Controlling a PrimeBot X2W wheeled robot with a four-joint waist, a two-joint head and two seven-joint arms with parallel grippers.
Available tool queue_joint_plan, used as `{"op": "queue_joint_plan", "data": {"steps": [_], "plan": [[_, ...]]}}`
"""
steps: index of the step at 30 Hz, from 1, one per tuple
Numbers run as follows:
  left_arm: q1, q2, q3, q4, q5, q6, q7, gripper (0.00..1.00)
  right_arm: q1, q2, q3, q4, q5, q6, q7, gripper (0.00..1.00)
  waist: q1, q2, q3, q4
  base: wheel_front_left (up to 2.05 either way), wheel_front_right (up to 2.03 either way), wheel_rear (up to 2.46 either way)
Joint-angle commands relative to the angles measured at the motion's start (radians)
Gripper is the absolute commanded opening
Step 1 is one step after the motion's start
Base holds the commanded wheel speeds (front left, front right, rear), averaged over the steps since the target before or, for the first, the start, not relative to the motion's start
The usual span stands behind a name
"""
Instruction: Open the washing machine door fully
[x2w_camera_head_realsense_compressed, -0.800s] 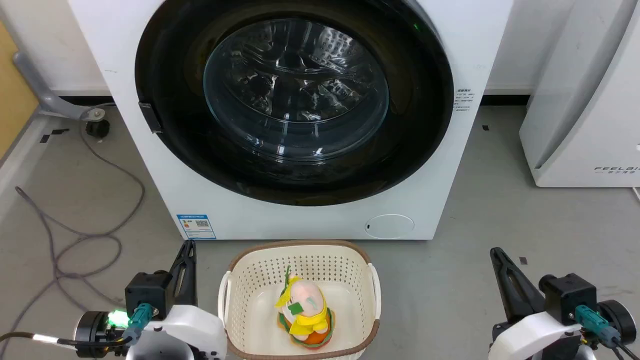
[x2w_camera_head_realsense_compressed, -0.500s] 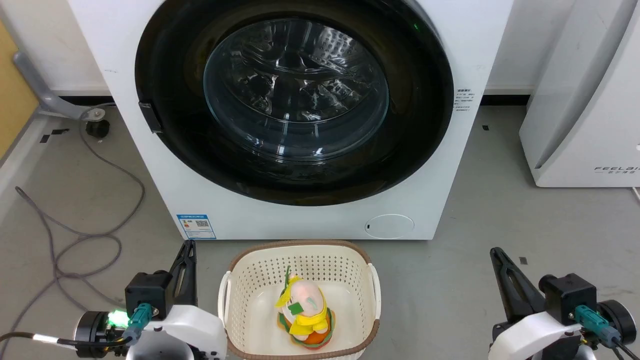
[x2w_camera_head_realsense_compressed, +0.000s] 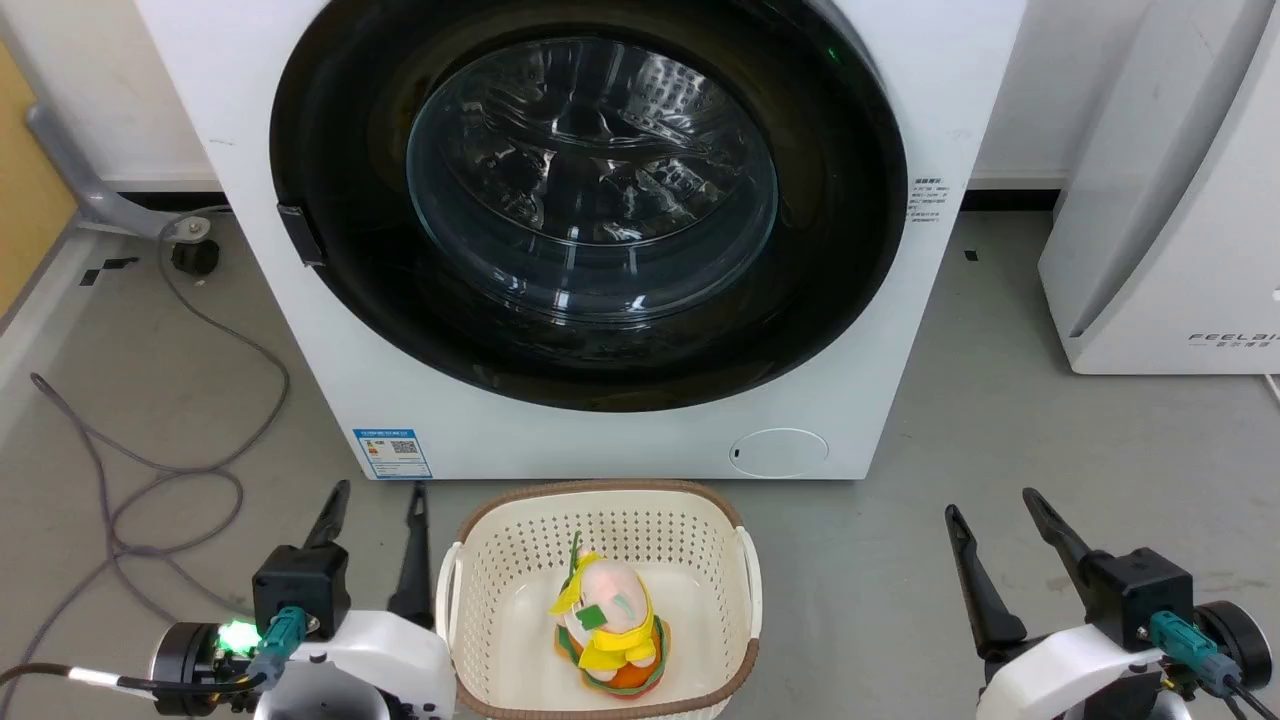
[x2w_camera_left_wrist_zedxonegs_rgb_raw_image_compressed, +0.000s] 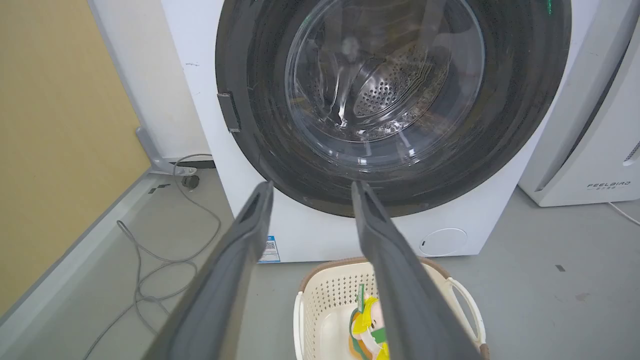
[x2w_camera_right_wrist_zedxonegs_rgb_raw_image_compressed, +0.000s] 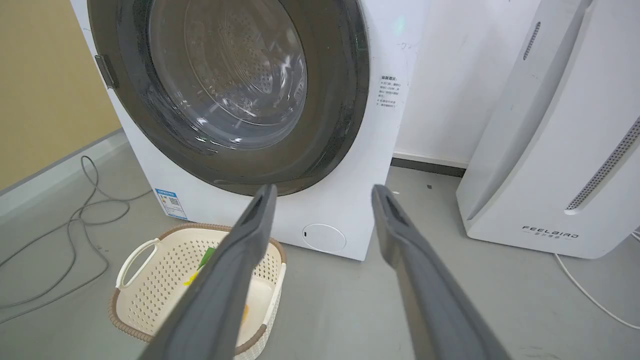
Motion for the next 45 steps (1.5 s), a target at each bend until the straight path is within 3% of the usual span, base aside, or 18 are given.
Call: {"op": "queue_joint_plan", "data": {"steps": [1, 7, 8, 17, 25, 30, 31, 34, 45], "plan": [[-0.002, 0.0, -0.004, 0.003, -0.003, -0.003, -0.006, 1.0, 0.001, 0.0, 0.0, 0.002, 0.005, 0.0, -0.005, 1.0, 0.0, 0.0, 0.0, 0.0, 0.0, 0.0, 0.0], [-0.006, 0.0, -0.012, 0.013, -0.013, -0.008, -0.019, 1.0, 0.002, 0.0, -0.004, 0.01, 0.018, 0.0, -0.018, 0.98, 0.0, 0.0, 0.0, -0.002, 0.0, 0.0, 0.0], [-0.007, 0.0, -0.014, 0.015, -0.014, -0.009, -0.021, 1.0, 0.002, 0.0, -0.004, 0.011, 0.021, 0.0, -0.02, 0.0, 0.0, 0.0, 0.0, -0.002, 0.0, 0.0, 0.0], [-0.015, 0.0, -0.029, 0.032, -0.027, -0.016, -0.041, 1.0, 0.006, 0.0, -0.014, 0.027, 0.058, 0.0, -0.039, 0.0, 0.0, 0.0, -0.001, -0.002, 0.0, 0.0, 0.0], [-0.024, 0.001, -0.044, 0.048, -0.043, -0.023, -0.062, 1.0, 0.0, 0.0, -0.021, 0.055, 0.243, 0.0, -0.061, 0.0, 0.0, 0.0, 0.0, 0.0, 0.0, 0.0, 0.0], [-0.03, 0.001, -0.049, 0.052, -0.051, -0.026, -0.073, 1.0, -0.016, 0.0, -0.04, 0.063, 0.407, 0.0, -0.072, 0.0, 0.0, 0.0, 0.005, 0.0, 0.0, 0.0, 0.0], [-0.034, 0.001, -0.051, 0.054, -0.056, -0.028, -0.079, 1.0, -0.031, 0.0, -0.059, 0.07, 0.519, 0.0, -0.078, 0.0, 0.0, 0.0, 0.011, -0.001, 0.0, 0.0, 0.0], [-0.038, 0.002, -0.053, 0.055, -0.06, -0.03, -0.085, 1.0, -0.052, 0.0, -0.077, 0.08, 0.632, 0.0, -0.084, 0.0, 0.0, 0.0, 0.018, -0.003, 0.0, 0.0, 0.0], [-0.069, 0.009, -0.062, 0.056, -0.07, -0.04, -0.108, 1.0, -0.19, 0.0, -0.134, 0.147, 0.94, 0.0, -0.107, 0.0, 0.0, 0.0, 0.06, -0.009, 0.0, 0.0, 0.0]]}}
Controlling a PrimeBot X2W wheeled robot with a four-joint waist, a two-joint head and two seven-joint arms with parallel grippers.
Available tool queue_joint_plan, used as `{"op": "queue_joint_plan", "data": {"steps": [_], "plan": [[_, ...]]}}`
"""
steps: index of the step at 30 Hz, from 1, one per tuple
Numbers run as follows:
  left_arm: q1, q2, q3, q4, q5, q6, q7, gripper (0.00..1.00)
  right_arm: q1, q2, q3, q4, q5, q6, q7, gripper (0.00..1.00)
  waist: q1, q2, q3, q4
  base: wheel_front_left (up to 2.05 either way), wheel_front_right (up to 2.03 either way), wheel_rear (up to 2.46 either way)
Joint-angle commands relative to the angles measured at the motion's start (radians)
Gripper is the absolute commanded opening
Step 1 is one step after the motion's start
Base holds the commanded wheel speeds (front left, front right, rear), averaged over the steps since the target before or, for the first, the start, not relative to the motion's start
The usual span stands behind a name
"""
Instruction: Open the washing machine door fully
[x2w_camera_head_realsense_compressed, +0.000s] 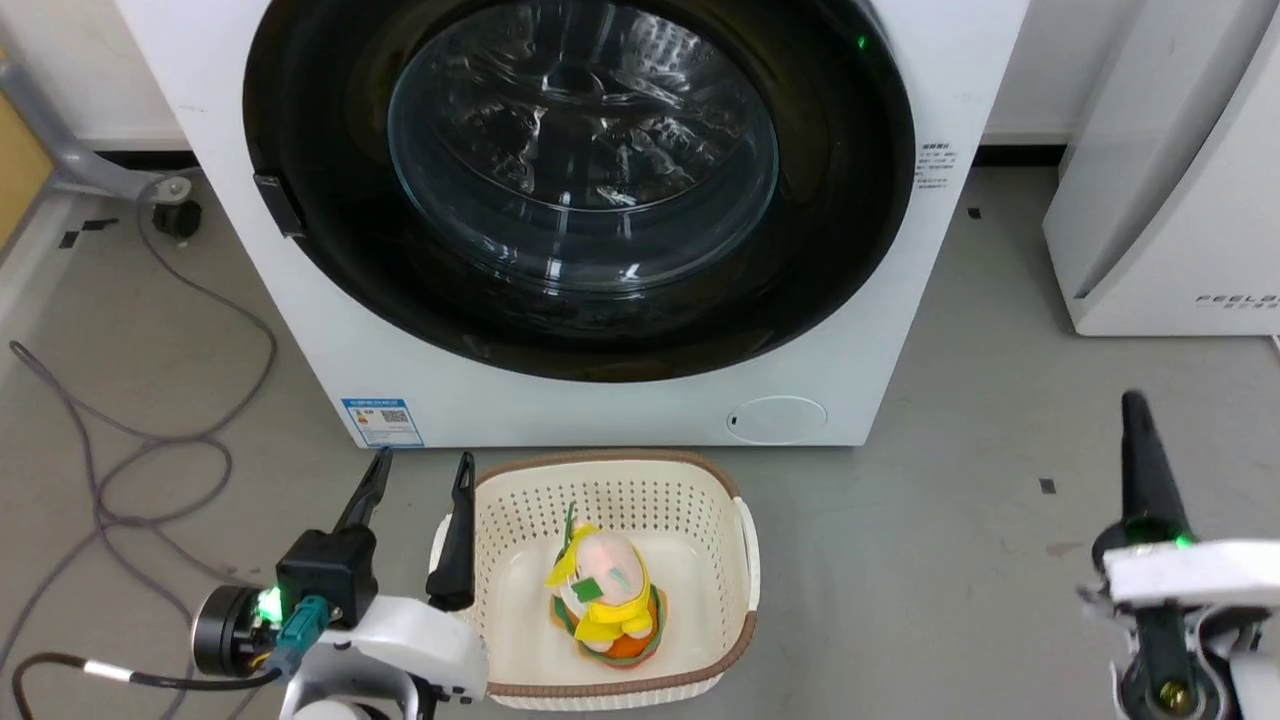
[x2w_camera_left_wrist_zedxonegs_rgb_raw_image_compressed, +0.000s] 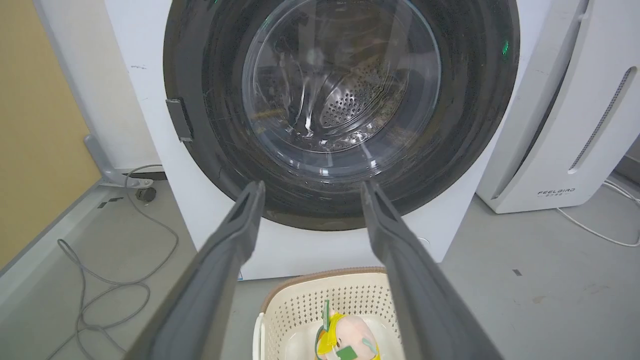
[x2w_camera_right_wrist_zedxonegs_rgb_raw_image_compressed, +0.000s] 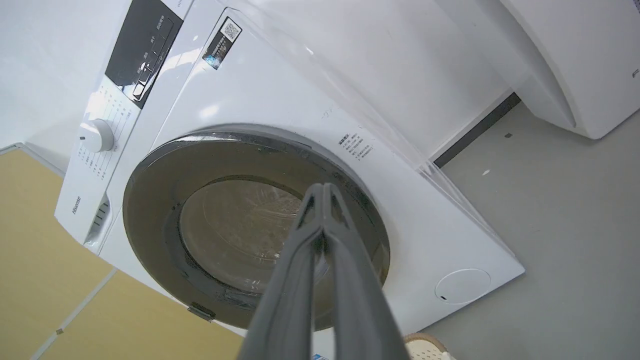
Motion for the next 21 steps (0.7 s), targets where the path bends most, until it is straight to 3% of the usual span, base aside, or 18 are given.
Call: {"op": "queue_joint_plan", "data": {"steps": [1, 11, 21], "plan": [[-0.023, 0.007, -0.006, 0.001, -0.008, -0.004, -0.011, 1.0, -0.042, 0.0, -0.01, 0.017, 0.054, 0.001, -0.009, 0.0, -0.0002, -0.0001, 0.012, -0.001, 0.0, 0.0, 0.0], [-0.076, 0.021, -0.016, -0.024, -0.011, -0.017, -0.032, 1.0, -0.268, -0.056, 0.012, 0.139, 0.233, 0.001, -0.03, 0.0, -0.0002, -0.0001, 0.086, 0.005, 0.0, 0.0, 0.0], [-0.118, 0.03, -0.027, -0.038, -0.013, -0.03, -0.053, 1.0, -0.516, -0.183, 0.165, 0.287, 0.427, 0.001, -0.043, 0.0, -0.0002, -0.0001, 0.146, 0.02, 0.0, 0.0, 0.0]]}}
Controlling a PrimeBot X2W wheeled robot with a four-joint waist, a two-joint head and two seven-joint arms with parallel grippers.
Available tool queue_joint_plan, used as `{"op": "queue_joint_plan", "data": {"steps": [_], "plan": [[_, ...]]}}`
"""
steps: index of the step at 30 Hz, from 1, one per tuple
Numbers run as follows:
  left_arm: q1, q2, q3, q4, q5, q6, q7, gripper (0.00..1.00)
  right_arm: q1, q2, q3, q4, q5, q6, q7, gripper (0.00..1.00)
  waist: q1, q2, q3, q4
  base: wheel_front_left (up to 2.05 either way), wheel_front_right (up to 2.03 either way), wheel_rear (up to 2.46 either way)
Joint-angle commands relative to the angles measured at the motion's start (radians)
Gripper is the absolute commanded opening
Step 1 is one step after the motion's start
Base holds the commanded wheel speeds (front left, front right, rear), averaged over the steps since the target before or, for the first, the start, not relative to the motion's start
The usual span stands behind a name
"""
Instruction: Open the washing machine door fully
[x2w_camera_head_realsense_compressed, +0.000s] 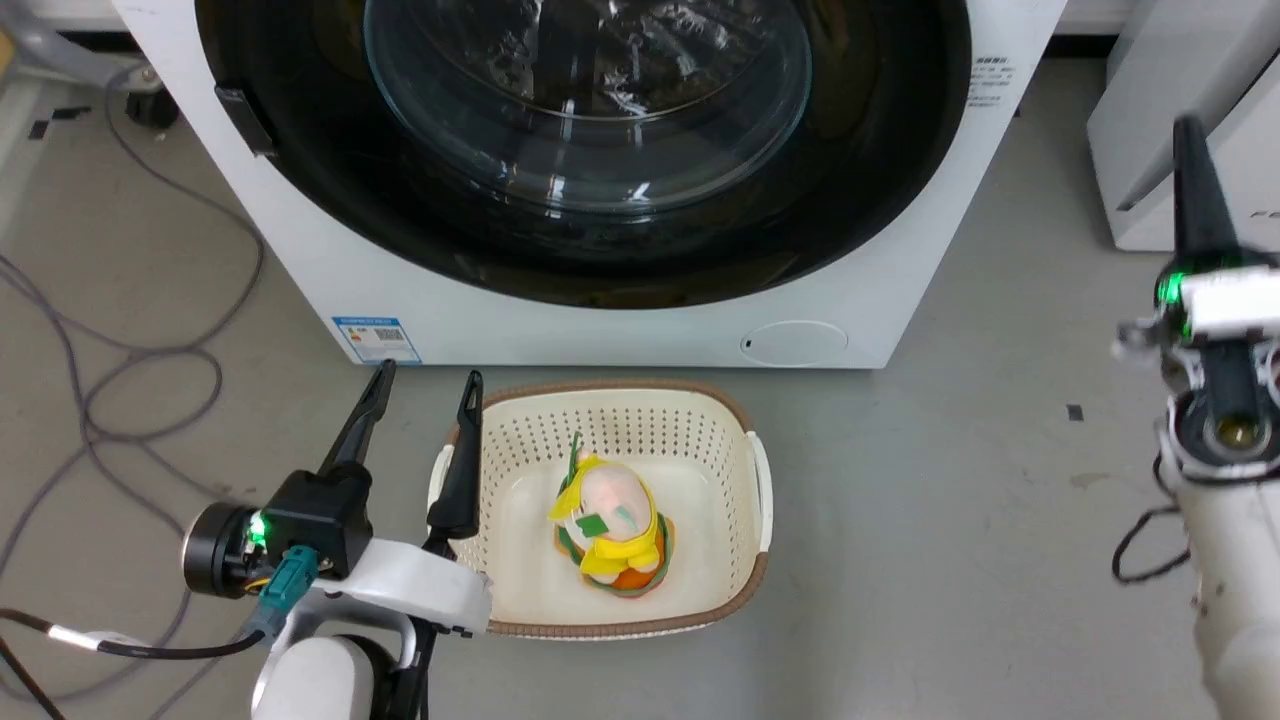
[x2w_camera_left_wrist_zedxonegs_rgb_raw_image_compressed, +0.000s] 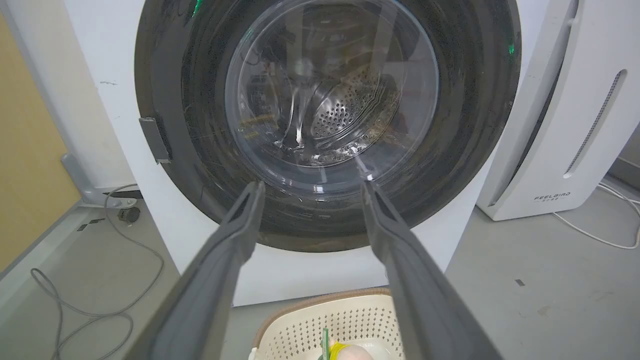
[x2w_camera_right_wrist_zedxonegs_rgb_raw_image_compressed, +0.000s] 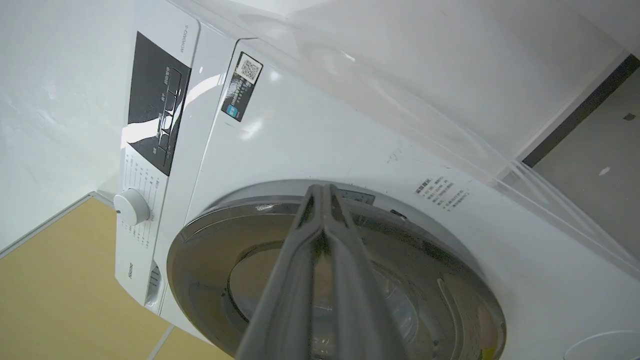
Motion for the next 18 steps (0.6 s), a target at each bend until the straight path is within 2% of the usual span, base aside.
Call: {"op": "queue_joint_plan", "data": {"steps": [1, 11, 18], "plan": [[-0.021, 0.007, -0.004, -0.006, -0.004, -0.009, -0.012, 1.0, -0.065, -0.029, 0.031, 0.034, 0.057, 0.001, -0.005, 0.0, -0.0002, 0.0, 0.016, 0.005, 0.0, 0.0, 0.0], [-0.055, 0.005, -0.018, -0.018, -0.014, -0.021, -0.033, 1.0, -0.378, -0.169, 0.317, 0.243, 0.189, 0.001, 0.077, 0.0, -0.0002, 0.0, 0.081, 0.022, 0.0, 0.0, 0.0], [-0.071, 0.007, -0.024, -0.017, -0.009, -0.027, -0.045, 1.0, -0.558, -0.192, 0.481, 0.377, 0.245, 0.001, 0.168, 0.0, -0.0002, 0.0, 0.11, 0.024, 0.0, 0.0, 0.0]]}}
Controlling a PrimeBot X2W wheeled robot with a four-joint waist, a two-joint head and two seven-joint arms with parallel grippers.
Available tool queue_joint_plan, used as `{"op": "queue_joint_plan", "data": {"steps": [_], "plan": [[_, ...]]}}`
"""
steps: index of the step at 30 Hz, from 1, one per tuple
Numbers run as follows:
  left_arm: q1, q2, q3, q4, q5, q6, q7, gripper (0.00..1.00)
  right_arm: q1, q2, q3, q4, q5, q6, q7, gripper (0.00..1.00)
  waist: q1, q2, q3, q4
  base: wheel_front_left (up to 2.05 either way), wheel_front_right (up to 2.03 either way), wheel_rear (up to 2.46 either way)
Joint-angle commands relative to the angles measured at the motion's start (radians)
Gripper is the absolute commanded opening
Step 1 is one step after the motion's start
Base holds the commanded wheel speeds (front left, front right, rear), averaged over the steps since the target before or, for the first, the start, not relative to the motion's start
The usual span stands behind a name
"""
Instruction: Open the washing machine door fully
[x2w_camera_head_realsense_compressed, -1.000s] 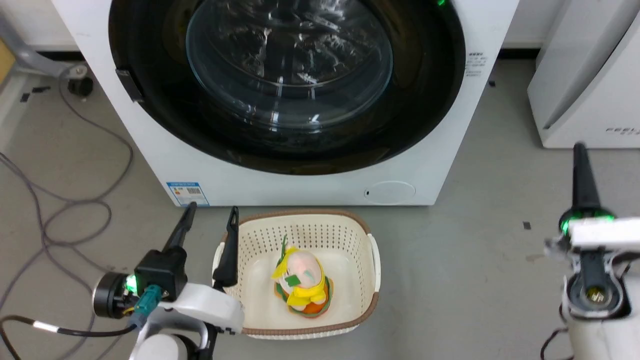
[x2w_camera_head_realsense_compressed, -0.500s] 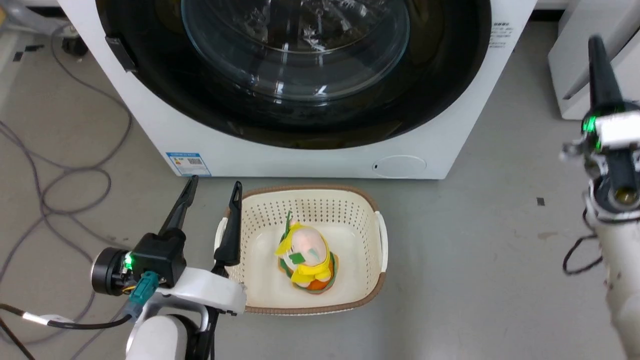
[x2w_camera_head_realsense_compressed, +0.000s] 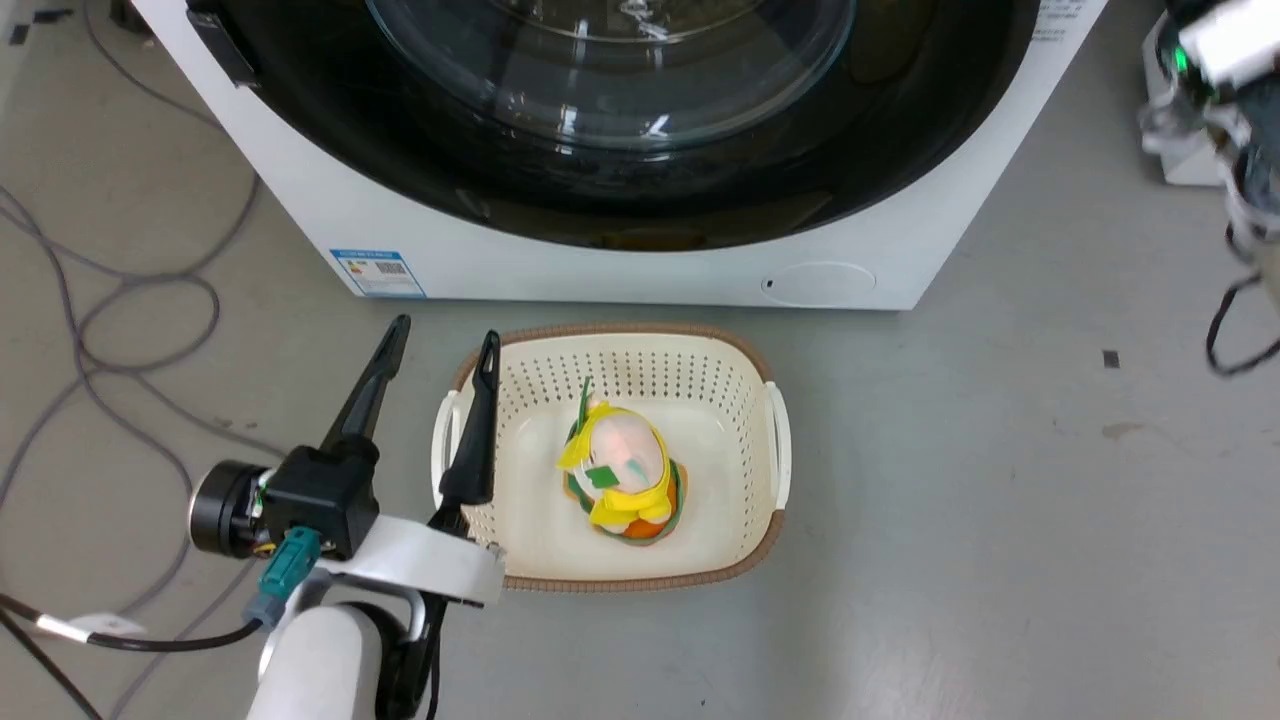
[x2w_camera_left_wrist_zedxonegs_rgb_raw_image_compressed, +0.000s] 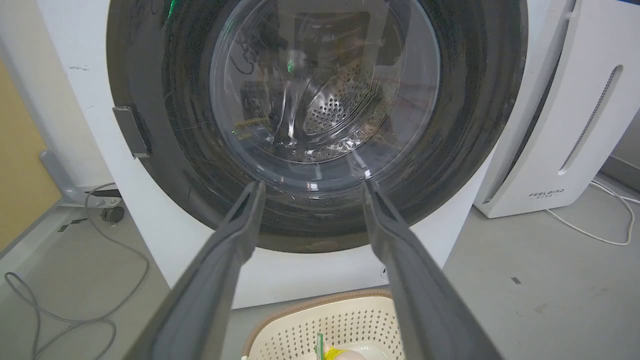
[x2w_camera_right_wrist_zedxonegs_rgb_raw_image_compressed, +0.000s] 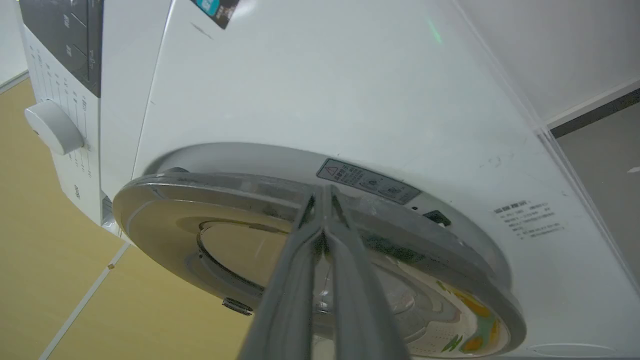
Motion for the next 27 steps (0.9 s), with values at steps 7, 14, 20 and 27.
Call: {"op": "queue_joint_plan", "data": {"steps": [7, 14, 20, 27], "plan": [[-0.048, 0.005, -0.018, -0.005, 0.008, -0.011, -0.023, 1.0, -0.2, -0.015, 0.179, 0.132, 0.059, 0.001, 0.106, 0.0, -0.0002, 0.0, 0.04, 0.007, 0.0, 0.0, 0.0], [-0.072, 0.0, -0.031, -0.005, 0.012, -0.015, -0.037, 1.0, -0.324, -0.005, 0.293, 0.232, 0.132, 0.001, 0.177, 0.0, -0.0002, 0.0, 0.076, 0.009, 0.0, 0.0, 0.0], [-0.098, -0.007, -0.048, 0.003, 0.0, -0.024, -0.054, 1.0, -0.437, -0.02, 0.404, 0.263, 0.224, 0.001, 0.289, 0.0, -0.0002, 0.0, 0.106, 0.018, 0.0, 0.0, 0.0], [-0.11, -0.014, -0.064, 0.022, -0.019, -0.035, -0.073, 1.0, -0.452, -0.124, 0.505, 0.152, 0.375, 0.001, 0.457, 0.0, -0.0002, 0.0, 0.104, 0.026, 0.0, 0.0, 0.0]]}}
